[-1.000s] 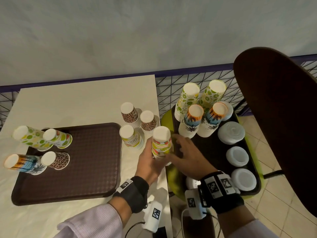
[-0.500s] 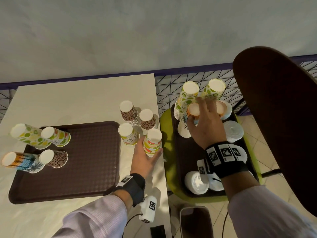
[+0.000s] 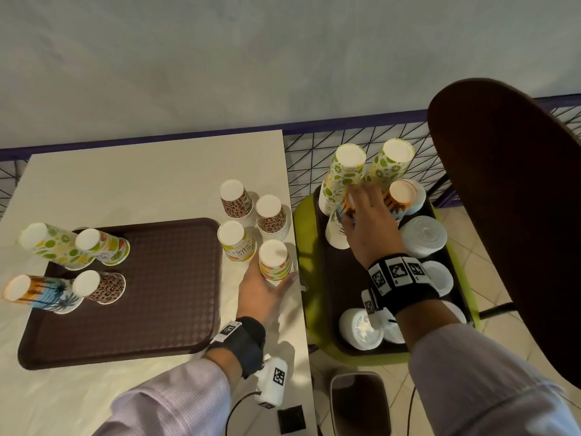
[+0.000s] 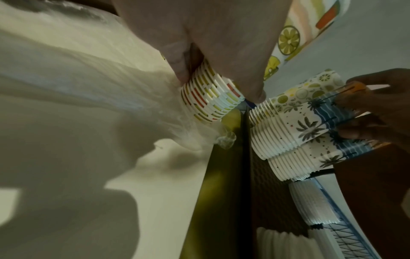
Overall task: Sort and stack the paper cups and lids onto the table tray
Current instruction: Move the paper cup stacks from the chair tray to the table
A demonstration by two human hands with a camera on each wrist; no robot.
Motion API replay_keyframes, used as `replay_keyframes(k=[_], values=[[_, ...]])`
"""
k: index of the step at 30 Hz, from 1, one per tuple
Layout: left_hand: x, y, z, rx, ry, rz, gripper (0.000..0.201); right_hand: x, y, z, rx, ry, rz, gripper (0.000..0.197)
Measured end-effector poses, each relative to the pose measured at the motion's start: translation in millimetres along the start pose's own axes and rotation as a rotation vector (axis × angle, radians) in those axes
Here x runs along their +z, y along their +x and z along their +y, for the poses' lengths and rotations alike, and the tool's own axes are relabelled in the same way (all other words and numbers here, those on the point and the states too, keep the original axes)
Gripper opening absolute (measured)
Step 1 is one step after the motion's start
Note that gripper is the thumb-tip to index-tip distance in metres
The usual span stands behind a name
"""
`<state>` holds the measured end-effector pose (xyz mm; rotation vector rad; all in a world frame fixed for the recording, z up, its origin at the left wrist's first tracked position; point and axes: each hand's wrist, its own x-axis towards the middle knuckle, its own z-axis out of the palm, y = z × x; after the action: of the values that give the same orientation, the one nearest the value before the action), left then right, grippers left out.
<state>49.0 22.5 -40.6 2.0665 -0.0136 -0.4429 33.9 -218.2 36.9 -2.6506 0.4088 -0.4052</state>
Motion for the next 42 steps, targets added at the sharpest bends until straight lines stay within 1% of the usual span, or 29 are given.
replay_keyframes(k=[4, 6, 8, 9, 11, 12, 13, 14, 16, 17, 19, 21, 23, 24, 25, 27, 30, 34, 37, 39, 42], values=[[-4.8, -9.8, 3.6, -0.086, -0.015, 0.019, 0.076, -2.4, -6.8, -1.8, 0.027, 0.001, 0.002, 0.058], [-9.0, -24.1, -2.5, -0.144, 0.034, 0.042, 0.068, -3.8, -14.5, -1.3, 0.035, -0.002, 0.016, 0.058], [-12.5, -41.8, -9.5, -0.184, 0.075, 0.014, 0.056, -3.9, -23.7, 0.9, 0.042, 0.005, 0.033, 0.055], [-12.4, -49.9, -12.3, -0.182, 0.086, -0.047, 0.050, -3.2, -27.9, 2.5, 0.045, 0.019, 0.042, 0.053], [-7.7, -62.4, -13.1, -0.118, 0.119, -0.237, 0.038, -1.2, -34.6, 5.8, 0.065, 0.047, 0.043, 0.049], [-2.6, -66.6, -11.0, -0.064, 0.153, -0.322, 0.033, -0.7, -37.6, 7.8, 0.080, 0.058, 0.040, 0.048], [4.0, -69.3, -7.7, 0.007, 0.181, -0.379, 0.031, -0.4, -40.7, 10.2, 0.090, 0.069, 0.042, 0.047], [12.1, -69.7, -2.8, 0.088, 0.183, -0.396, 0.032, -0.8, -44.0, 12.8, 0.093, 0.082, 0.050, 0.046], [29.2, -66.1, 11.8, 0.201, 0.173, -0.386, 0.042, -2.9, -50.2, 18.1, 0.104, 0.110, 0.066, 0.046], [37.2, -61.7, 22.1, 0.204, 0.173, -0.383, 0.051, -4.3, -52.7, 20.4, 0.114, 0.119, 0.070, 0.046], [51.2, -46.7, 44.1, 0.153, 0.135, -0.375, 0.071, -6.2, -56.6, 25.6, 0.130, 0.129, 0.060, 0.045], [64.9, -27.7, 61.3, 0.153, 0.127, -0.322, 0.090, -7.9, -58.4, 31.4, 0.135, 0.145, 0.037, 0.045], [77.1, -7.3, 70.7, 0.184, 0.222, -0.237, 0.110, -9.8, -58.9, 37.7, 0.139, 0.173, 0.018, 0.046], [81.7, 2.2, 73.6, 0.173, 0.270, -0.220, 0.119, -11.0, -59.2, 41.0, 0.137, 0.185, 0.012, 0.047], [85.9, 11.5, 75.2, 0.146, 0.307, -0.225, 0.128, -12.0, -59.3, 43.9, 0.129, 0.195, 0.007, 0.047], [91.4, 26.9, 75.7, 0.100, 0.342, -0.279, 0.139, -13.7, -60.3, 48.8, 0.114, 0.212, -0.004, 0.047], [95.7, 40.6, 68.5, 0.112, 0.339, -0.334, 0.142, -15.6, -62.0, 54.6, 0.114, 0.242, -0.009, 0.045], [96.3, 40.5, 69.9, 0.201, 0.337, -0.329, 0.139, -18.9, -65.4, 57.5, 0.070, 0.271, -0.018, 0.041], [98.3, 41.2, 70.5, 0.217, 0.291, -0.351, 0.137, -22.7, -64.4, 54.4, 0.062, 0.283, -0.037, 0.041], [98.2, 39.9, 69.1, 0.237, 0.231, -0.334, 0.136, -27.6, -62.1, 49.9, 0.058, 0.297, -0.046, 0.041], [97.6, 38.6, 68.6, 0.252, 0.192, -0.306, 0.128, -39.2, -56.5, 38.4, 0.032, 0.305, -0.049, 0.044]])
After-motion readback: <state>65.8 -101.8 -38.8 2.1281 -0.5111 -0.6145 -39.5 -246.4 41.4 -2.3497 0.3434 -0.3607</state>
